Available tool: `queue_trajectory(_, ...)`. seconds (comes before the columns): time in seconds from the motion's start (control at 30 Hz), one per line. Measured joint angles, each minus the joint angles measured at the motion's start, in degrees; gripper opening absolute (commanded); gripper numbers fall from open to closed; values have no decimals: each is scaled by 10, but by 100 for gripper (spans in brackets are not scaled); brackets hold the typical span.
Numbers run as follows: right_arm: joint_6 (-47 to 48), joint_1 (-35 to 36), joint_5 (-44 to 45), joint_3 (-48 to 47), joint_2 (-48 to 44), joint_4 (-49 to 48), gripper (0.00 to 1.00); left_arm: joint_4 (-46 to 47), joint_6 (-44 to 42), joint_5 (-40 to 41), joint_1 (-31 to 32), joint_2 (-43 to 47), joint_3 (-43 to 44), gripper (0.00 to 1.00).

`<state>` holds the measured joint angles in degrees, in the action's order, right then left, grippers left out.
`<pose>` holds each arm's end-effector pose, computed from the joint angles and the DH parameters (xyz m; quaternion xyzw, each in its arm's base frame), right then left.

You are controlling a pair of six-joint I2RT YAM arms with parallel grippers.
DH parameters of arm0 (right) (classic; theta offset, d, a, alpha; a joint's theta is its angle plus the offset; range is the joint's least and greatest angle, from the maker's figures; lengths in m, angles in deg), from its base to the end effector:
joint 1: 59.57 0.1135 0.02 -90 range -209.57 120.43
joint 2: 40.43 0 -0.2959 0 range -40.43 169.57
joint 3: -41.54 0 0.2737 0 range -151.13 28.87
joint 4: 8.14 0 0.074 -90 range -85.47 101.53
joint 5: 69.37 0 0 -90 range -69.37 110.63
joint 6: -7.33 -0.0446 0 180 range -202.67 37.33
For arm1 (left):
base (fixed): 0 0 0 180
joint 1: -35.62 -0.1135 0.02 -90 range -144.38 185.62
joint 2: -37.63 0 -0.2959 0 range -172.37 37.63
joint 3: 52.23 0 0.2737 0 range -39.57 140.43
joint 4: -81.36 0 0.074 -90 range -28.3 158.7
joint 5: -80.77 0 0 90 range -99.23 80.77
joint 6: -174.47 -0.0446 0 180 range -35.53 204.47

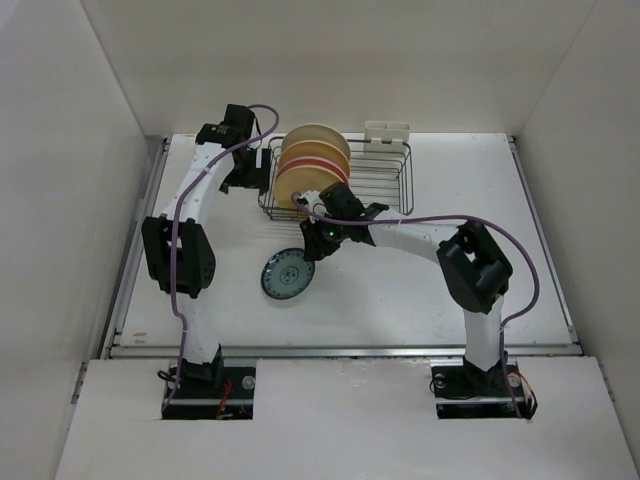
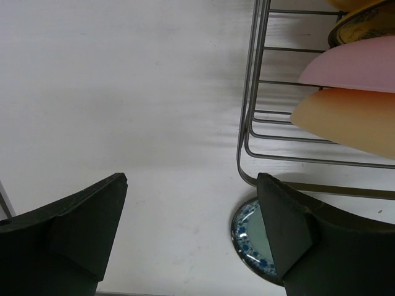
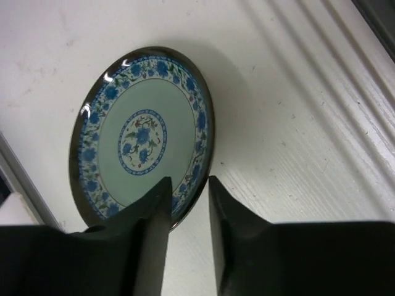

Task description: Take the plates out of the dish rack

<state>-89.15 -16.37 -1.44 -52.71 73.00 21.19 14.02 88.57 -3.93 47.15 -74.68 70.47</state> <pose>0.3330 0.3357 0.2087 -0.3535 0.8498 0.3085 0.2403 0.4575 -0.0891 0.3374 0.0489 0.9565 0.0053 0.2875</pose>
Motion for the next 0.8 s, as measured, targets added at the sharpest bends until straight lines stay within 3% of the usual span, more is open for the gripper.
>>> queue_trajectory(0.07, -5, 0, 0, 0, 0, -4, 44, -1, 0, -4, 0, -1, 0, 84)
queue_trajectory(0.33, -10, -9, 18, -22, -51, 13, 48, -5, 0, -10, 0, -21, 3, 84)
queue_trajectory(0.43, -10, -28, 50, -60, -82, 18, 48, -6, 1, -15, 0, -45, 23, 77)
queue_trajectory(0.5, -7, -49, 74, -96, -91, 22, 48, -9, 2, -18, 0, -71, 43, 68)
queue_trajectory(0.53, -4, -60, 85, -114, -90, 22, 48, -8, 3, -19, 0, -83, 52, 55)
queue_trajectory(0.63, 7, -92, 127, -167, -76, 30, 48, -9, 8, -26, 0, -114, 63, 40)
queue_trajectory(0.67, 11, -98, 139, -178, -71, 29, 48, -9, 10, -30, 0, -121, 63, 31)
queue_trajectory(0.8, 26, -107, 177, -194, -47, 40, 48, -7, 19, -49, 2, -132, 64, 17)
